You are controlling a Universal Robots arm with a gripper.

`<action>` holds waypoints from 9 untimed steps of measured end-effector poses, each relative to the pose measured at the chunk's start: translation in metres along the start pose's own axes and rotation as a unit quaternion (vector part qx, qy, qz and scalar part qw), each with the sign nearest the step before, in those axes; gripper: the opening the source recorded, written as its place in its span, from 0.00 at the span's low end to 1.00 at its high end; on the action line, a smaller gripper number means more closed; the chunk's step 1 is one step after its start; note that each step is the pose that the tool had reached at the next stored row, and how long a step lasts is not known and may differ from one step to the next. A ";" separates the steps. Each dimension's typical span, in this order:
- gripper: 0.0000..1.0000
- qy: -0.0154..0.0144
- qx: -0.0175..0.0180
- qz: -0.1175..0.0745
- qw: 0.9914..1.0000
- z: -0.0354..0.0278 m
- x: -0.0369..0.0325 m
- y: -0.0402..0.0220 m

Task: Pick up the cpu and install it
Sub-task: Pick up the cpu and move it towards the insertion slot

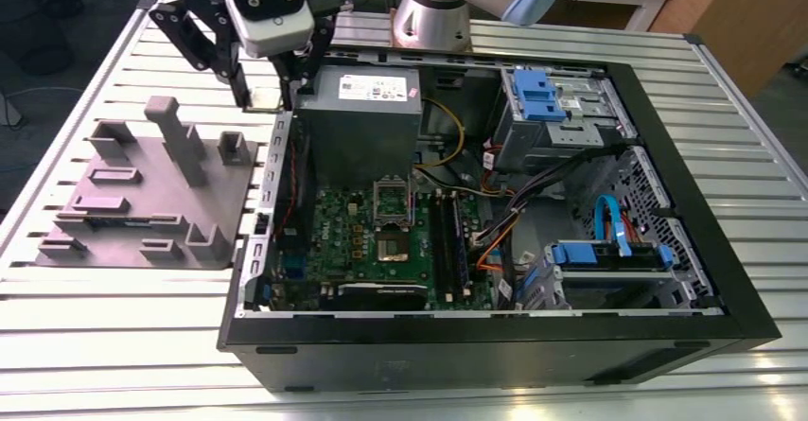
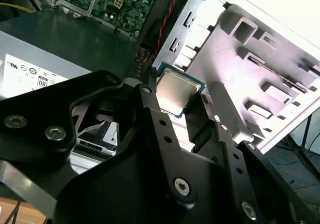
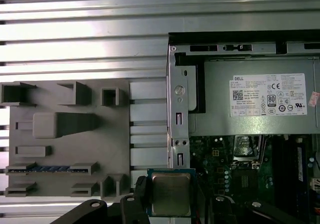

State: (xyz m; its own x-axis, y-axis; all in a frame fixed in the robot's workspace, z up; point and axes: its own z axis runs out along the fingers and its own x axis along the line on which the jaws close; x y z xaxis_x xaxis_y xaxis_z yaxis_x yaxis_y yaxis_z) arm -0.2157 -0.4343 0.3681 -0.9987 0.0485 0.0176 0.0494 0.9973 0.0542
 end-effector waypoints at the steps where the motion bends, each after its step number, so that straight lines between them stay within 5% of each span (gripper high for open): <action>1: 0.47 0.000 0.000 0.000 1.000 0.0000 -0.0002 0.0000; 9: 0.47 0.000 0.000 0.000 1.000 -0.0001 -0.0022 -0.0001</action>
State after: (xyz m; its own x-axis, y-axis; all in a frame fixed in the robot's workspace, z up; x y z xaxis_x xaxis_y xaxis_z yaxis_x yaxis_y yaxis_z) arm -0.2135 -0.4345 0.3681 -0.9987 0.0485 0.0177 0.0494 0.9973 0.0541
